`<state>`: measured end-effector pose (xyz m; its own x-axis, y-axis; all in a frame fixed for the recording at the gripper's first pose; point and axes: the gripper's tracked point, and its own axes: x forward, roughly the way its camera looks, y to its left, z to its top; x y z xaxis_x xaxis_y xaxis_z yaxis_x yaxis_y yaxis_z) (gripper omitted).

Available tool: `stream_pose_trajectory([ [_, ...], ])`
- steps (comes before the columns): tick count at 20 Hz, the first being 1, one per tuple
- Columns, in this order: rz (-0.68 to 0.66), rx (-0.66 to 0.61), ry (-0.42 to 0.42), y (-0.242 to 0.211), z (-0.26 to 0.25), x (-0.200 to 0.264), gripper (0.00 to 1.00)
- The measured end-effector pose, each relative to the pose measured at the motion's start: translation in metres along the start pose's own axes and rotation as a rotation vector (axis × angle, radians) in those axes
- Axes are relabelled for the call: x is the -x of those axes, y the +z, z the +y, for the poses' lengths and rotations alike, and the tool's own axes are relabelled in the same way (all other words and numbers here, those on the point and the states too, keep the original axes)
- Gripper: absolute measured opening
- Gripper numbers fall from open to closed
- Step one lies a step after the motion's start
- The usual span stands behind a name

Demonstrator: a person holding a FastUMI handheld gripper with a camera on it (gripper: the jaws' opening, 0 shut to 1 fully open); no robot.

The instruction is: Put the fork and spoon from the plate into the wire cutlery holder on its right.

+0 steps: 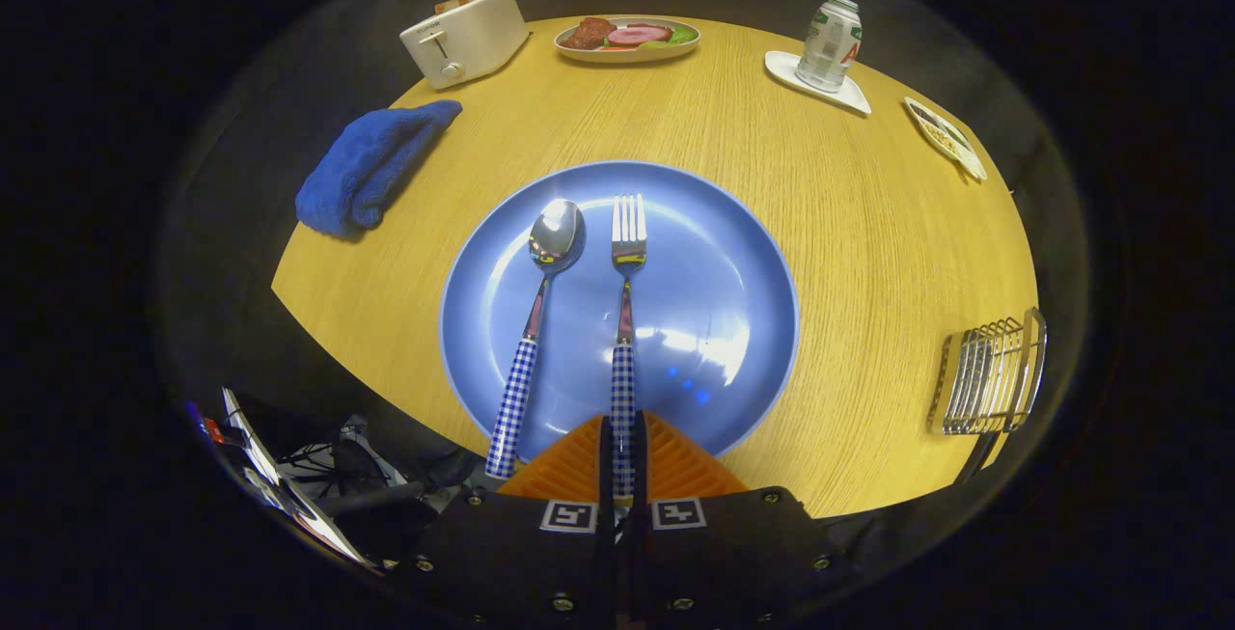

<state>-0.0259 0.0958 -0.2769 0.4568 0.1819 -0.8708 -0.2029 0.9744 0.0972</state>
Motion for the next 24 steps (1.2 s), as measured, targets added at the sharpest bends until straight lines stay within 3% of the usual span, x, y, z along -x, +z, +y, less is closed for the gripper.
stream_pose_trajectory([
  [6, 0.036, 0.131, -0.028, 0.016, -0.036, 0.050, 0.07],
  [10, 0.058, 0.144, -0.026, 0.008, -0.078, 0.100, 0.06],
  [14, 0.122, 0.059, -0.020, -0.018, -0.121, 0.145, 0.06],
  [18, 0.190, 0.002, -0.096, -0.045, -0.181, 0.185, 0.06],
  [24, 0.321, 0.011, -0.139, -0.076, -0.241, 0.202, 0.06],
])
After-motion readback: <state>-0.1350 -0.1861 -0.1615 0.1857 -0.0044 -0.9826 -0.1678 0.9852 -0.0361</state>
